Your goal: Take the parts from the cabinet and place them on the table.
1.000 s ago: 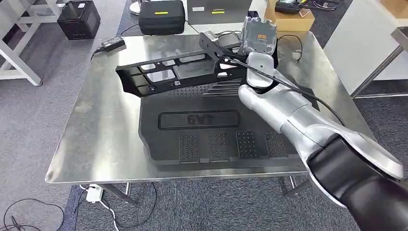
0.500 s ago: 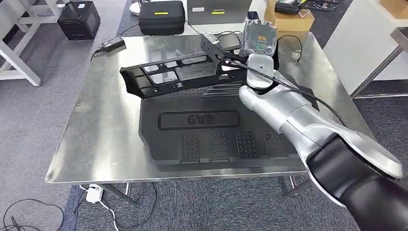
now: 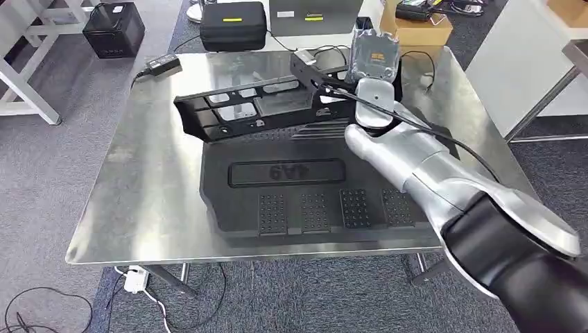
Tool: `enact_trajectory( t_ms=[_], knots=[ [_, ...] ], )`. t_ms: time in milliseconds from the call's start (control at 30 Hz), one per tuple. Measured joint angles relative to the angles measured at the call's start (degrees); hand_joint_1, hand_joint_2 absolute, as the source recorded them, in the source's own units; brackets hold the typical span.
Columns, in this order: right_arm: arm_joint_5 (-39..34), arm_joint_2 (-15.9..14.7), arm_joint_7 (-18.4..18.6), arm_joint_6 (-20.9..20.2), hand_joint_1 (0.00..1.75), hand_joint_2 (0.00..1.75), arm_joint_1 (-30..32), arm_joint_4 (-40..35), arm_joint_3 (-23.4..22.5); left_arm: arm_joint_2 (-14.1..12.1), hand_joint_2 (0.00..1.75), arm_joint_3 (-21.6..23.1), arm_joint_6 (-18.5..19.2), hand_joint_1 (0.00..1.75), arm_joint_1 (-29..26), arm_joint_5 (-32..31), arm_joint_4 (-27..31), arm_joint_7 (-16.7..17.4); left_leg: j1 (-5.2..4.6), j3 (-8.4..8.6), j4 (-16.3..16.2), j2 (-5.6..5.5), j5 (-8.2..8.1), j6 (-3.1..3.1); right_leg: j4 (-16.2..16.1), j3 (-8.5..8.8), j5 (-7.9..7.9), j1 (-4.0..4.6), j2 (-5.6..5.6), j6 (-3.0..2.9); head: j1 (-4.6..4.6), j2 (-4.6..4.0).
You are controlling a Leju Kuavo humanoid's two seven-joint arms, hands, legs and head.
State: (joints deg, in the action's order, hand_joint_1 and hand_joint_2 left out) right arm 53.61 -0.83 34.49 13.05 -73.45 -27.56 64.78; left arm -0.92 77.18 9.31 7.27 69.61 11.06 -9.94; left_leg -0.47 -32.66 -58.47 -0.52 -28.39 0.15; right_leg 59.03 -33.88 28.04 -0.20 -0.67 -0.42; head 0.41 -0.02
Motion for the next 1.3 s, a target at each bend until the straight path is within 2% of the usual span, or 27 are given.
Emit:
enact_trajectory(
  t_ms=[367, 400, 467, 533, 667, 767, 867, 1167, 1300],
  knots=[
    [0.00, 0.00, 0.02, 0.02, 1.75, 1.75, -0.05, 0.24, 0.02, -0.02, 1.75, 0.02, -0.02, 0.00, 0.00, 0.00, 0.02, 0.02, 0.00, 0.04, 0.00, 0.00, 0.00, 0.00, 0.00, 0.04, 0.00, 0.00, 0.00, 0.00, -0.02, 0.00],
    [0.20, 0.00, 0.11, 0.37, 1.75, 1.75, -0.07, 0.28, 0.04, -0.07, 1.75, 0.07, -0.31, 0.00, 0.01, 0.04, 0.04, 0.29, -0.01, 0.05, 0.00, 0.00, 0.00, 0.00, -0.01, 0.05, 0.00, 0.00, 0.00, 0.00, 0.00, 0.00],
    [1.95, -0.09, 0.46, 2.26, 1.75, 1.75, -0.61, 1.34, -0.04, -0.33, 1.75, 0.07, -2.74, 0.00, 0.04, 0.83, 0.04, 2.96, -0.01, 0.08, 0.00, 0.02, 0.00, 0.00, -0.02, -0.01, 0.00, 0.00, -0.02, 0.00, 0.00, 0.00],
    [5.48, -1.94, 0.76, 4.02, 1.75, 1.75, -0.89, 2.32, -1.16, -2.34, 1.75, 0.07, -4.09, 0.00, 0.11, 1.79, 0.07, 6.25, 0.06, 0.14, 0.00, -0.03, 0.01, -0.02, -0.07, 0.13, 0.01, 0.11, 0.05, -0.01, -0.35, 0.00],
    [7.86, -6.19, 0.77, 3.32, 1.75, 1.75, -0.40, 2.05, -3.21, -4.88, 1.75, 0.09, -3.67, 0.00, 0.02, 1.88, 0.11, 7.23, 0.19, 0.21, 0.03, -0.09, 0.01, -0.04, -0.25, 0.38, 0.01, 0.21, 0.20, -0.03, 0.22, 0.00],
    [10.50, -7.10, 0.77, 2.25, 1.75, 1.75, -0.01, 1.81, -4.50, -5.92, 1.75, 0.11, -3.91, 0.00, -0.23, 1.77, 0.09, 6.99, 0.11, 0.39, 0.08, 0.38, -0.04, -0.04, -0.26, 0.35, -0.04, 0.13, -0.36, -0.01, 0.22, 0.00],
    [15.17, -8.04, 0.77, -0.94, 1.75, 1.75, 1.35, -0.13, -7.02, -6.14, 1.75, 0.11, -2.88, 0.00, 0.09, 1.18, 0.18, 4.98, 0.11, 0.49, 0.14, 0.34, -0.06, -0.03, -0.29, 0.45, -0.02, 0.13, -0.30, -0.01, 0.02, 0.00],
    [15.91, -8.98, 0.77, -1.73, 1.75, 1.75, 2.50, -3.02, -11.28, -6.23, 1.75, 0.28, -2.45, 0.00, 0.07, 1.07, 0.87, 4.48, 0.17, 0.50, 0.16, 0.34, -0.05, -0.03, -0.29, 0.45, -0.02, 0.13, -0.27, -0.02, -0.09, 0.00],
    [15.52, -9.18, 0.77, -2.47, 1.75, 1.75, 2.69, -4.09, -11.87, -6.23, 1.75, 0.31, -0.57, 0.00, 0.07, 0.48, 1.12, 2.73, 0.17, 0.50, 0.18, 0.34, -0.05, -0.03, -0.28, 0.44, -0.02, 0.13, -0.28, -0.03, -0.11, 0.00]
  ],
)
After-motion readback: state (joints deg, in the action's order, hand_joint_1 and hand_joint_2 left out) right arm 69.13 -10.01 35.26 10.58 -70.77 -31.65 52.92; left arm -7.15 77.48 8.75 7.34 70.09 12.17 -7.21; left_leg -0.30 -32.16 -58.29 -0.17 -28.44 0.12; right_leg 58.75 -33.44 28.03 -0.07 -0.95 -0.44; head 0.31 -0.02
